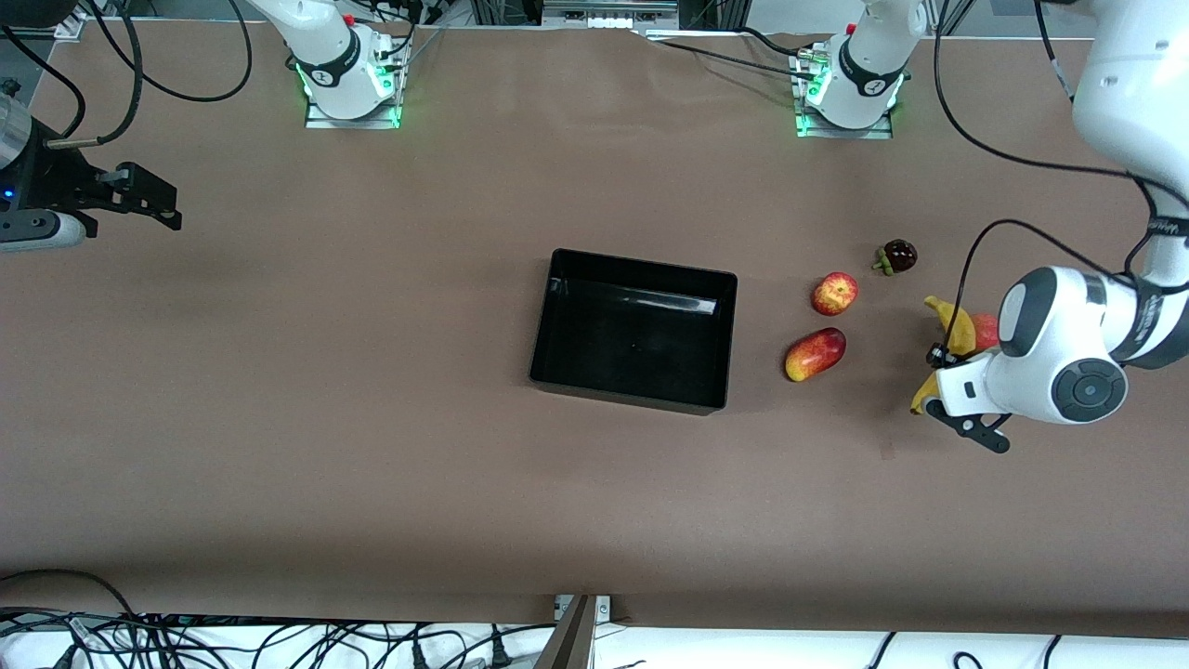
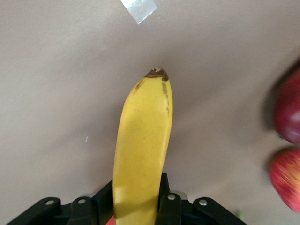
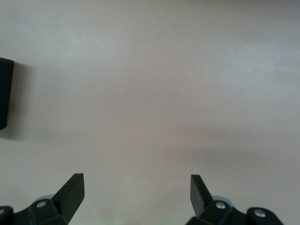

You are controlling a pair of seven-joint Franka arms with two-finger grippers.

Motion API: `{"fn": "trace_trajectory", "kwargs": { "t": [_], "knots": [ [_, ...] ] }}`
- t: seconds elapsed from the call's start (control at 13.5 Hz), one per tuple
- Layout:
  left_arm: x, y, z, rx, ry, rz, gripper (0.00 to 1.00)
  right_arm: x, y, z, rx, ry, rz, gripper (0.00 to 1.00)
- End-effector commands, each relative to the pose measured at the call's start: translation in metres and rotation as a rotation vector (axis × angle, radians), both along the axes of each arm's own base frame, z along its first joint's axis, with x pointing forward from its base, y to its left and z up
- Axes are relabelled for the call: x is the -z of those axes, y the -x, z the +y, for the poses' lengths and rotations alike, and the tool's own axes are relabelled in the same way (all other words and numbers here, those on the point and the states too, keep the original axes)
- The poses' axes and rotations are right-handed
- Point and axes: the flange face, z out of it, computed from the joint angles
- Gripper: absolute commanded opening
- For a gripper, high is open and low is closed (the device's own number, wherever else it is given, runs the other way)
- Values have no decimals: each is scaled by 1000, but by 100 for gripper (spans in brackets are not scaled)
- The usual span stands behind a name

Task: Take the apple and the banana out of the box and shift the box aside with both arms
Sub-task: 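Carry the banana out and lower it beside the mango, release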

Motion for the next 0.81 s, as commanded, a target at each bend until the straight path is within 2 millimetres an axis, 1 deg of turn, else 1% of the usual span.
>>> {"fn": "trace_trajectory", "kwargs": {
  "t": [0.0,0.07,0.15,0.22,0.3,0.37,0.44,0.52,0.59,0.74],
  "knots": [
    [22,12,-19,70,18,-34,6,-4,-2,1,1,11,-7,100],
    [27,15,-16,58,31,-41,47,-4,-2,1,1,11,-6,100],
    [29,19,-3,36,40,-39,99,-4,-2,1,1,11,-7,100],
    [19,17,-11,47,49,-47,100,-4,-2,1,1,13,-8,100],
    [2,15,-17,57,46,-59,100,-4,-2,1,1,13,-8,100],
    [-20,12,-24,58,34,-68,100,-4,-2,1,1,13,-8,100],
    [-49,10,-34,63,22,-75,100,-5,-2,1,1,11,-9,100],
    [-88,5,-46,56,24,-84,100,-4,-2,1,1,11,-7,100],
    [-124,4,-54,45,22,-75,100,-4,-2,1,1,11,-7,100],
    [-200,-1,-65,12,61,-57,100,-6,-2,1,1,11,-15,100]
  ]
}}
